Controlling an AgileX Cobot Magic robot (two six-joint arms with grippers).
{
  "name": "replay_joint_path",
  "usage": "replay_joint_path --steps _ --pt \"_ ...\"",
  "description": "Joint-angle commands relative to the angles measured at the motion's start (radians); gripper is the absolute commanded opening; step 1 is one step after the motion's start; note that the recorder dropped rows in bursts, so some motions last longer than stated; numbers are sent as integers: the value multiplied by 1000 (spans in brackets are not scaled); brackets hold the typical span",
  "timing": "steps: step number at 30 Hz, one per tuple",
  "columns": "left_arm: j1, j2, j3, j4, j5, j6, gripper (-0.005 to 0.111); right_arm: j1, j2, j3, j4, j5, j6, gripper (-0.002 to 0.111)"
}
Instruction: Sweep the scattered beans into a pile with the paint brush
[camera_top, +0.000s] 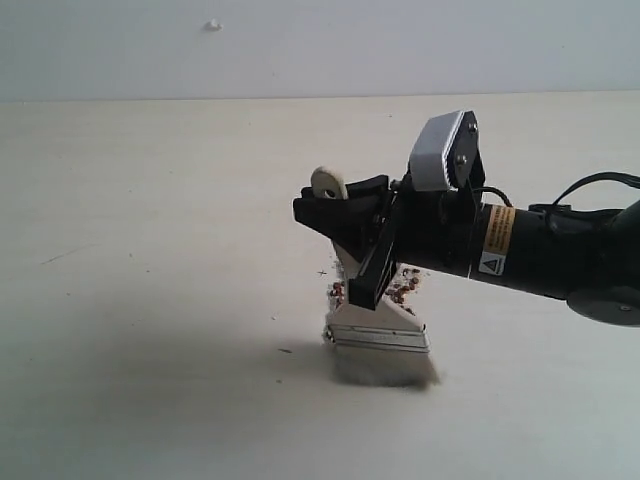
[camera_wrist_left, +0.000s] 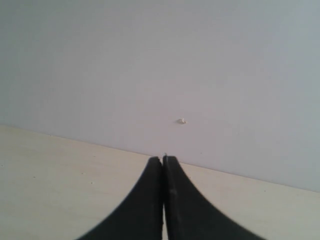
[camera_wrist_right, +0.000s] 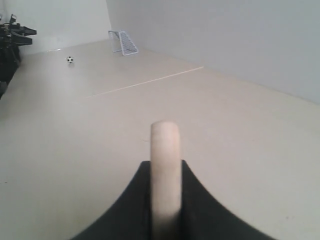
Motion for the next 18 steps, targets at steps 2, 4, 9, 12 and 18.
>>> replay_joint_path --steps 2,4,9,12,18 --pt "1 -5 4 -8 -1 1 0 1 7 -1 78 9 -63 0" --pt "1 -5 4 -8 -1 1 0 1 7 -1 88 9 -63 0" --pt "1 -5 4 -8 -1 1 0 1 7 -1 88 9 -62 0" --pt "1 -5 4 -8 -1 1 0 1 -9 -1 82 9 -18 0" --pt "1 -5 4 -8 -1 1 0 1 -122 -1 -24 9 142 0"
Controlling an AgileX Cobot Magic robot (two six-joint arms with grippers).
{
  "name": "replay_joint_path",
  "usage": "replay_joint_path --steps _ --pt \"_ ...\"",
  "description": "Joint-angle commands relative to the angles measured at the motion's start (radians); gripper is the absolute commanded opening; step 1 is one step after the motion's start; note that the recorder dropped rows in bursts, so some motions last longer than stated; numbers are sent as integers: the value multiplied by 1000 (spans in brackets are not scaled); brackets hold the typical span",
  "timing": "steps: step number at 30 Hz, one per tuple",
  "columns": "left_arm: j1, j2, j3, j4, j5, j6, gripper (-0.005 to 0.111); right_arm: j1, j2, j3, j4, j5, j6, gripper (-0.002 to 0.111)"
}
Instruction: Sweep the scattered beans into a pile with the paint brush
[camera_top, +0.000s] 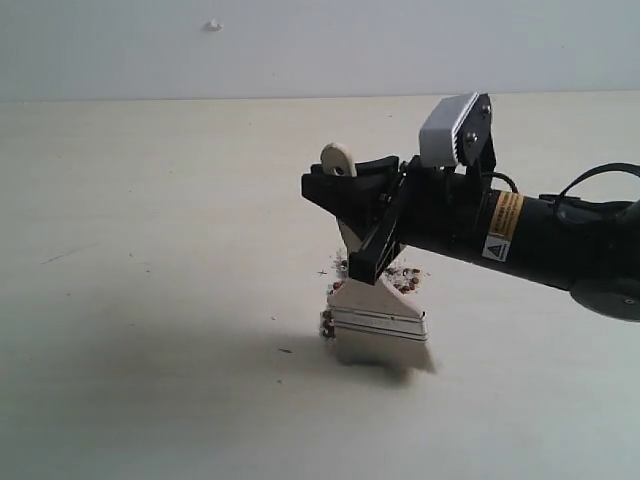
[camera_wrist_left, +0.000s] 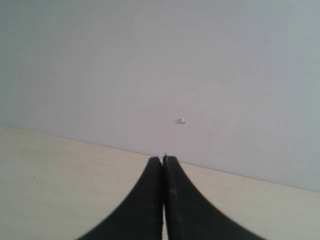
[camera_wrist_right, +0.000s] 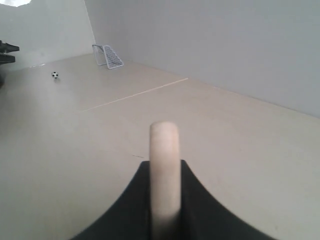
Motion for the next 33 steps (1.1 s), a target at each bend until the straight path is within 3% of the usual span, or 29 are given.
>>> replay_joint_path --steps 1,5,8,14,25,33 --pt "1 -5 4 -8 -1 1 0 1 -100 -1 -90 -6 123 0" --pt "1 -5 4 -8 -1 1 0 1 -248 -1 -154 -6 239 0" --pt "1 -5 4 -8 -1 1 0 1 -319 2 -156 100 265 0" --pt "1 -5 4 -8 -1 1 0 1 -320 147 97 -6 119 0" --pt "1 -5 4 -8 -1 1 0 72 -178 150 213 -6 127 0" --pt "1 -5 4 -8 -1 1 0 72 -45 45 103 -6 143 0"
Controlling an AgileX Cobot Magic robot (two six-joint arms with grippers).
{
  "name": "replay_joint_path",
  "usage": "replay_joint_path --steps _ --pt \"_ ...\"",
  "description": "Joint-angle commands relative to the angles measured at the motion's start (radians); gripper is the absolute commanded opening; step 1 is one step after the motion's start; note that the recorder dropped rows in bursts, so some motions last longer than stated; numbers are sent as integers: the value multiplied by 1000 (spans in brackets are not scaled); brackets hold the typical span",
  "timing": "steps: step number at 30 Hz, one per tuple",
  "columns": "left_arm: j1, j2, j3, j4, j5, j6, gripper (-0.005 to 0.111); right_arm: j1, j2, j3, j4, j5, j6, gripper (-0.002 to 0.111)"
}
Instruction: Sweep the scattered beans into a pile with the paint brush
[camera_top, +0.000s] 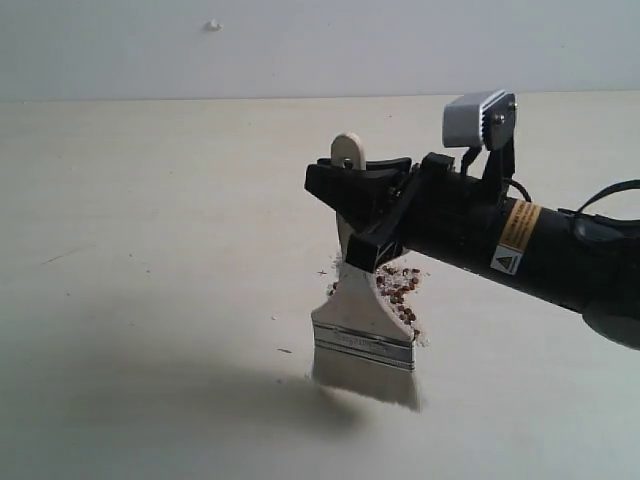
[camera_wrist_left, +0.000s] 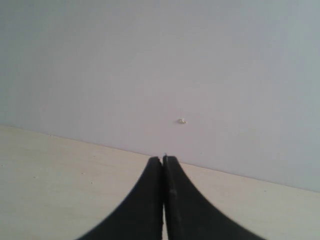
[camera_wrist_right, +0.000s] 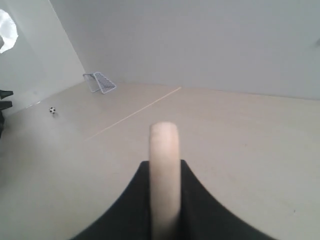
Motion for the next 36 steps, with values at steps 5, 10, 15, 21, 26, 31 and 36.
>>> replay_joint_path --steps 5,10,15,21,26,31,36 --pt "1 -5 4 -8 -1 1 0 2 104 -87 -124 -21 14 0" --pt "1 -5 4 -8 -1 1 0 2 159 -97 -64 -21 -38 0" --pt "1 -5 4 -8 -1 1 0 2 187 -97 42 -21 -130 0" --pt "1 -5 4 -8 -1 1 0 2 187 -97 155 -21 -248 0" --pt "1 -5 4 -8 -1 1 0 2 187 -97 171 -21 -264 0" --pt "1 -5 4 -8 -1 1 0 2 187 -97 184 -21 -253 0" --pt "1 -5 4 -8 -1 1 0 2 166 -94 146 -21 -70 0"
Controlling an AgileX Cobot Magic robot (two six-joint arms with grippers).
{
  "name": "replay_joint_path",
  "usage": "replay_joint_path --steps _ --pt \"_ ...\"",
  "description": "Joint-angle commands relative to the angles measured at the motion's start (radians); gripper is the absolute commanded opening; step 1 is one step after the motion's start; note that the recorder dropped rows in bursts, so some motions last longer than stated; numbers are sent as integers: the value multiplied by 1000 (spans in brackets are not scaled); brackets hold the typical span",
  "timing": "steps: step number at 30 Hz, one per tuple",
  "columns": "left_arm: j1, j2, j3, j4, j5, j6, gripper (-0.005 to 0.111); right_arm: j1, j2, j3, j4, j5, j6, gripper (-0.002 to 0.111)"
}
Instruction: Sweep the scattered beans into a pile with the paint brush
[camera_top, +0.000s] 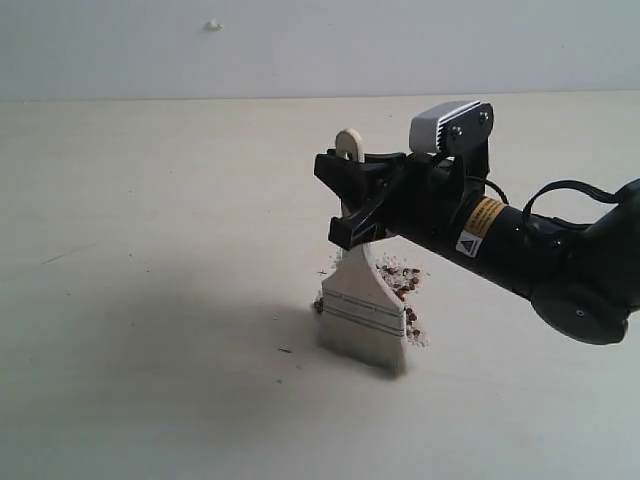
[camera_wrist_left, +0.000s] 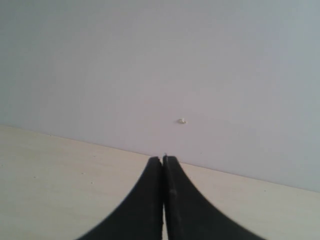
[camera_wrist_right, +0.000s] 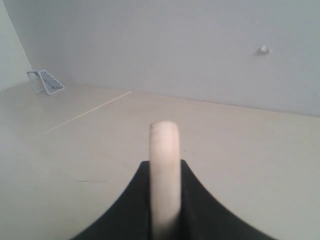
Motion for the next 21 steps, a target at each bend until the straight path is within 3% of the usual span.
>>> replay_joint_path --steps 1,10,16,21 --pt "1 -5 4 -8 -1 1 0 2 -30 -2 -51 12 99 0" --pt "1 -5 4 -8 -1 1 0 2 -281 103 14 12 72 0" --pt "1 -5 4 -8 -1 1 0 2 -521 223 319 135 -180 0" --pt "1 -5 4 -8 -1 1 0 2 -571 289 581 90 -344 0"
